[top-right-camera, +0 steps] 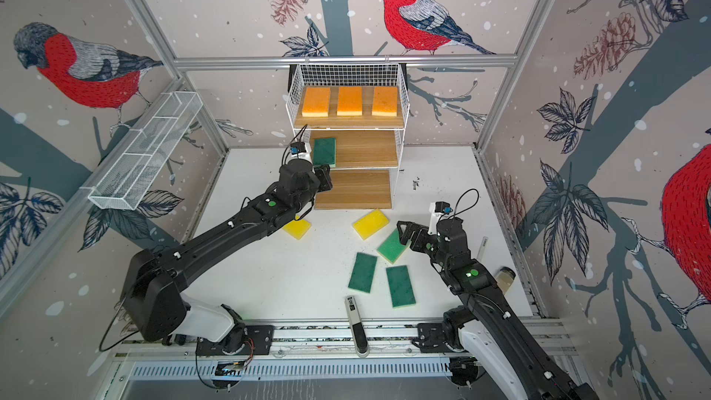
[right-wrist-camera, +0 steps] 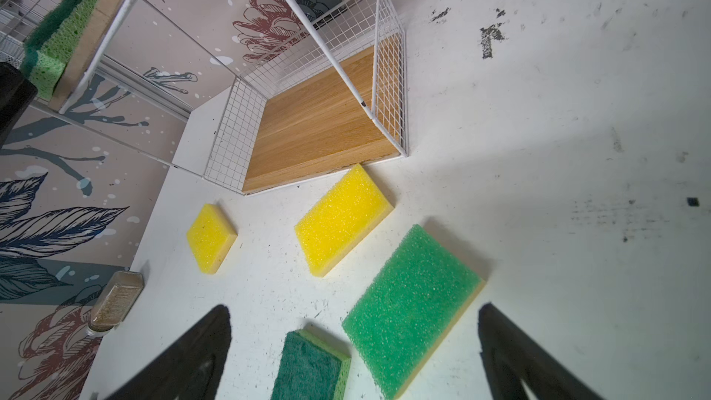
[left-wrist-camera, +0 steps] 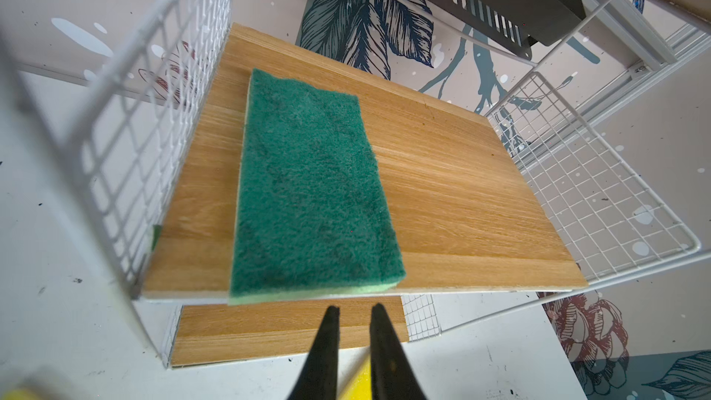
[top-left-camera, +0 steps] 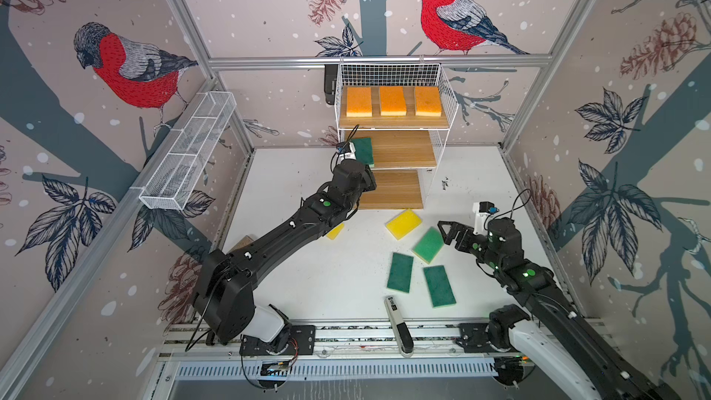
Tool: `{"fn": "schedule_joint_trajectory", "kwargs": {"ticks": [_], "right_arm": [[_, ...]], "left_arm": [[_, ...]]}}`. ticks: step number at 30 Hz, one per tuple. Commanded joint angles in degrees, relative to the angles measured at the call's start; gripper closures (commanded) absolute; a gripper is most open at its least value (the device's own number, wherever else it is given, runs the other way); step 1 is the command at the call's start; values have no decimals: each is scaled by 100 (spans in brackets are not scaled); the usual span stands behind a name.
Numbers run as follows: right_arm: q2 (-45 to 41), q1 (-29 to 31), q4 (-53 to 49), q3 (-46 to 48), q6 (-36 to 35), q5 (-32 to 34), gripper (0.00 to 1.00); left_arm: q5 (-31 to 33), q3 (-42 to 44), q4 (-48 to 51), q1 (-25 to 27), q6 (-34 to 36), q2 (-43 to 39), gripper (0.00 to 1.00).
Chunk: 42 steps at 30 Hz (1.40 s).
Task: Place and organize the cleaning sponges onto the shelf
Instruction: 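Open the left gripper and draw it back from the middle shelf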
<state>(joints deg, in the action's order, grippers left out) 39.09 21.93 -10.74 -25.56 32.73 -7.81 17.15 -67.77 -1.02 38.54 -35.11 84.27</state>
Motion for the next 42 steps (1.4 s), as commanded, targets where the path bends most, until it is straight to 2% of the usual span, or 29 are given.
{"fn": "schedule_joint_trajectory", "kwargs": {"ticks": [1, 11, 19, 33, 42], "right_arm": [[15, 5, 183, 16, -82, 68, 0], [8, -2, 201, 73, -115, 99, 0], [8, -10, 240, 130, -134, 113, 0], [-6, -7, 203, 139, -196, 142, 0], [19, -14, 213, 157, -223, 157, 0]], "left_arm": [[147, -39, -362, -20, -3, 37, 82], [278, 71, -915, -18, -1, 190, 82], [582, 47, -852, -23, -57, 248, 82], [579, -211, -874, -22, -5, 555, 82], [913, -232, -725, -22, -97, 536, 81]]}}
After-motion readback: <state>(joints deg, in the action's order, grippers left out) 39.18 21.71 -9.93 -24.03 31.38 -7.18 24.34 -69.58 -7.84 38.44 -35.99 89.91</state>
